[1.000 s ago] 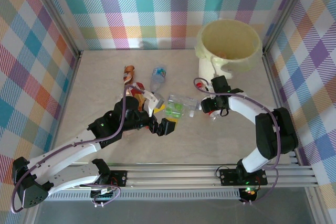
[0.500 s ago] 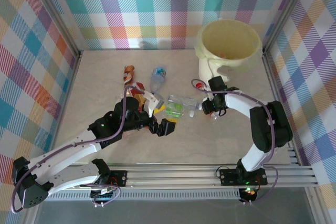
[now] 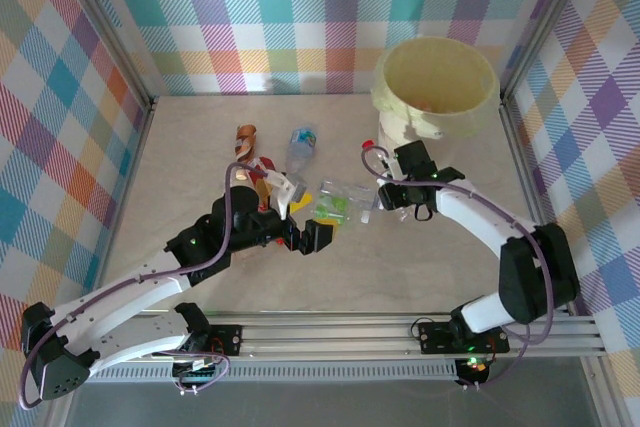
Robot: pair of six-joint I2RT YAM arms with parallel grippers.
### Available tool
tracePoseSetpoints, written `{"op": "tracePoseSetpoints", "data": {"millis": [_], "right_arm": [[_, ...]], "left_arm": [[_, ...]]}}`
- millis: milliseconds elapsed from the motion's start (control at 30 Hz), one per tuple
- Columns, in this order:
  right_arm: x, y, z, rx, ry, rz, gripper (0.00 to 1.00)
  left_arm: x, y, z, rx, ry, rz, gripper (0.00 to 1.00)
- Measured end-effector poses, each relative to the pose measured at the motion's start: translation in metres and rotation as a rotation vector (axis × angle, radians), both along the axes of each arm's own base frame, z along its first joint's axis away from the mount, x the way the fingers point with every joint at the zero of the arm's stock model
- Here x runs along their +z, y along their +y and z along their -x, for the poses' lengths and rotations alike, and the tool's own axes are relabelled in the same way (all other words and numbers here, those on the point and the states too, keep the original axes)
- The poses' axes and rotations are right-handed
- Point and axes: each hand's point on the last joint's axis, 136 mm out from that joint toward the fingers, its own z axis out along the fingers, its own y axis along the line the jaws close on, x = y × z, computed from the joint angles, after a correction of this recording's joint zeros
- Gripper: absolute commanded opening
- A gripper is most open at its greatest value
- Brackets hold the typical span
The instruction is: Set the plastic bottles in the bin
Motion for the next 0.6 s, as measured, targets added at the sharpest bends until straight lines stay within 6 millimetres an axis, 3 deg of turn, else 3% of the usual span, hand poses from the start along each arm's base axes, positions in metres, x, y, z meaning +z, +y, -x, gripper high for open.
{"op": "tracePoseSetpoints", "data": {"millis": [100, 433, 600], "right_arm": [[0.029, 0.013, 0.001, 0.033, -0.050, -0.057, 0.59], [0.160, 0.054, -0.008, 0.110, -0.242, -0.341, 0.59], [0.219, 0.065, -0.017, 0.121, -0.320, -0.423, 0.58]], "left_arm": [[0.006, 0.000, -0.005, 0.028, -0.012, 0.033, 1.00], [0.034, 0.001, -0.017, 0.092, -0.055, 0.174, 1.00], [0.049, 0.001, -0.016, 0.094, -0.066, 0.234, 1.00]]}}
